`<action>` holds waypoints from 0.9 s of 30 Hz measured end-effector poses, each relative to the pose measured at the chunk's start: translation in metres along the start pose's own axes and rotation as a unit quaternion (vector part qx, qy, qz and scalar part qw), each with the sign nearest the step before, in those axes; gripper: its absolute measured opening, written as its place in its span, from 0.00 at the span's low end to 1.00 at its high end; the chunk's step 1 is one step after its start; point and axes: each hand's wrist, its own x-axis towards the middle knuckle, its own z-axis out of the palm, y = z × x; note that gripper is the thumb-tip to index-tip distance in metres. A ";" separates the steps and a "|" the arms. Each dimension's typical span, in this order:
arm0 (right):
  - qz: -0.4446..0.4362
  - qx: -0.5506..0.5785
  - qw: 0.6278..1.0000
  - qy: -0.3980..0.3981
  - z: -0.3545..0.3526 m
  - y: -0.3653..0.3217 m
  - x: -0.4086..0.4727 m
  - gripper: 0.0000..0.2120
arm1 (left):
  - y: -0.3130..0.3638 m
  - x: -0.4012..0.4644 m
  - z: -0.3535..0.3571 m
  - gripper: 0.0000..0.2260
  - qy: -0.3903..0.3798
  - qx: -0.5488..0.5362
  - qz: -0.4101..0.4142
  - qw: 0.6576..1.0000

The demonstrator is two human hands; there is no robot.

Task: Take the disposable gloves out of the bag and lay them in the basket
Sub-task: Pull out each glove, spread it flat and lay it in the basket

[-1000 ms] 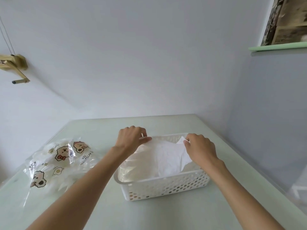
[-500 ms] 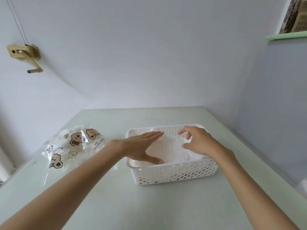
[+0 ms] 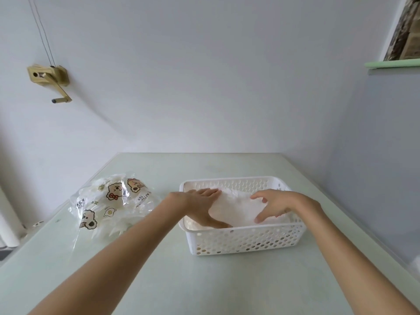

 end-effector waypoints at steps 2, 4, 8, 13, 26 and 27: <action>-0.021 0.016 0.998 0.063 -0.003 -0.001 -0.013 0.31 | -0.007 -0.023 -0.010 0.39 0.070 -0.057 0.020 0.996; -0.045 0.040 0.990 0.130 -0.002 -0.006 -0.024 0.26 | -0.022 -0.051 -0.014 0.28 0.149 -0.130 0.028 0.980; -0.113 0.088 0.968 0.208 0.010 -0.040 -0.038 0.17 | -0.074 -0.104 0.001 0.26 0.234 -0.178 -0.067 0.953; -0.218 0.130 0.930 0.266 0.046 -0.120 -0.042 0.09 | -0.126 -0.135 0.030 0.33 0.131 -0.157 -0.307 0.929; -0.213 -0.018 0.945 0.249 0.126 -0.229 0.006 0.09 | -0.157 -0.130 0.041 0.04 0.183 -0.322 -0.242 0.897; -0.204 -0.014 0.947 0.249 0.130 -0.232 0.010 0.09 | -0.160 -0.131 0.042 0.05 0.181 -0.359 -0.230 0.886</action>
